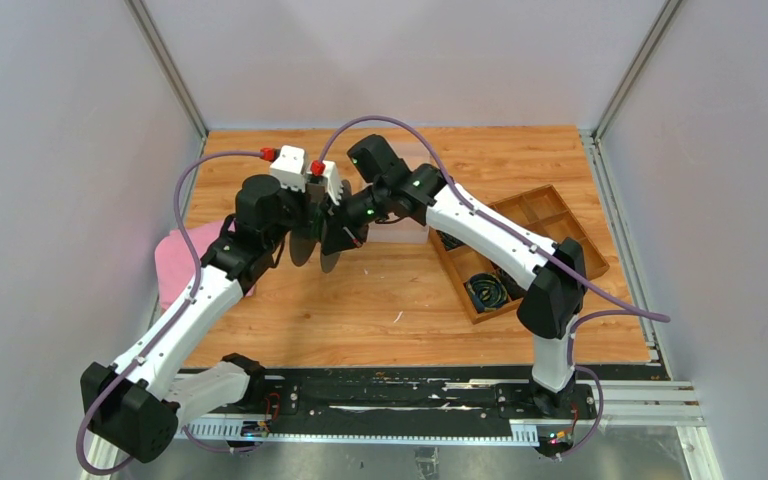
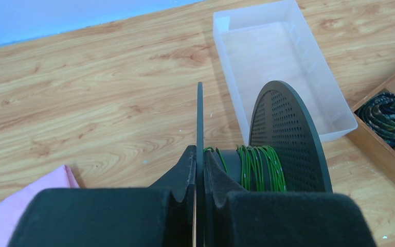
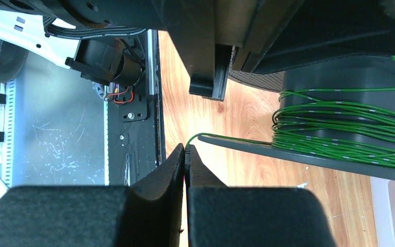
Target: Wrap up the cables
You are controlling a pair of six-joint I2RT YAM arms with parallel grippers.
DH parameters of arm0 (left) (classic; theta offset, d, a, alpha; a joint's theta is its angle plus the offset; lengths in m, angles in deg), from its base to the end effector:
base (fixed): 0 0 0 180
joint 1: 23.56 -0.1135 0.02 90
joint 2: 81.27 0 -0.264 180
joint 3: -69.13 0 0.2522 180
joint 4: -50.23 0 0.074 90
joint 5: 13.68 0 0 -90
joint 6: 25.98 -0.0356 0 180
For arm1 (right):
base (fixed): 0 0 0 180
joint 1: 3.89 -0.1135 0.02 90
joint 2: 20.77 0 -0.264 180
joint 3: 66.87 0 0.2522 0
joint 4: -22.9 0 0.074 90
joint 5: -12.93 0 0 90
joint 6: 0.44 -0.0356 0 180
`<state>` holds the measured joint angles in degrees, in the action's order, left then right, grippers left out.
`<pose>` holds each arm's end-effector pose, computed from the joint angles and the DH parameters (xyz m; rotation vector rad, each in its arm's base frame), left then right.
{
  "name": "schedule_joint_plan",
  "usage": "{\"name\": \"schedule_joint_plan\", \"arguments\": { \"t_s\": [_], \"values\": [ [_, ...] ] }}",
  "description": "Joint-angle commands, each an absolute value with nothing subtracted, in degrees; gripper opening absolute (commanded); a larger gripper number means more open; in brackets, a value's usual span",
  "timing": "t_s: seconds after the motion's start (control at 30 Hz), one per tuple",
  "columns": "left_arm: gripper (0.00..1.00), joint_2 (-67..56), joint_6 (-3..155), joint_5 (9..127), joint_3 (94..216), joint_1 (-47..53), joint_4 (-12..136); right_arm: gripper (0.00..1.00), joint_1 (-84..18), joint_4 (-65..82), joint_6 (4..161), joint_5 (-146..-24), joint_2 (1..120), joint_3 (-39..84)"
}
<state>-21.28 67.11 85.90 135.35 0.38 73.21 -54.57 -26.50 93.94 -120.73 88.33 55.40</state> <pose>0.2246 -0.0932 0.3380 0.2225 1.8491 -0.1715 0.2550 0.3501 0.3615 -1.4438 1.7823 1.2759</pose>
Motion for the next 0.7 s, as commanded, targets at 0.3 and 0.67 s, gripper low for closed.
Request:
{"name": "schedule_joint_plan", "arguments": {
  "t_s": [0.3, 0.67],
  "values": [
    [0.00, -21.5, 59.1, 79.4, 133.3, 2.6, 70.6, 0.01, -54.9, -30.4, 95.8, -126.6, 87.3, 59.4],
    [0.00, -22.2, 63.2, 77.0, 131.2, 2.8, 68.7, 0.01, -54.6, -22.7, 85.7, -127.8, 85.8, 58.1]
  ]
}}
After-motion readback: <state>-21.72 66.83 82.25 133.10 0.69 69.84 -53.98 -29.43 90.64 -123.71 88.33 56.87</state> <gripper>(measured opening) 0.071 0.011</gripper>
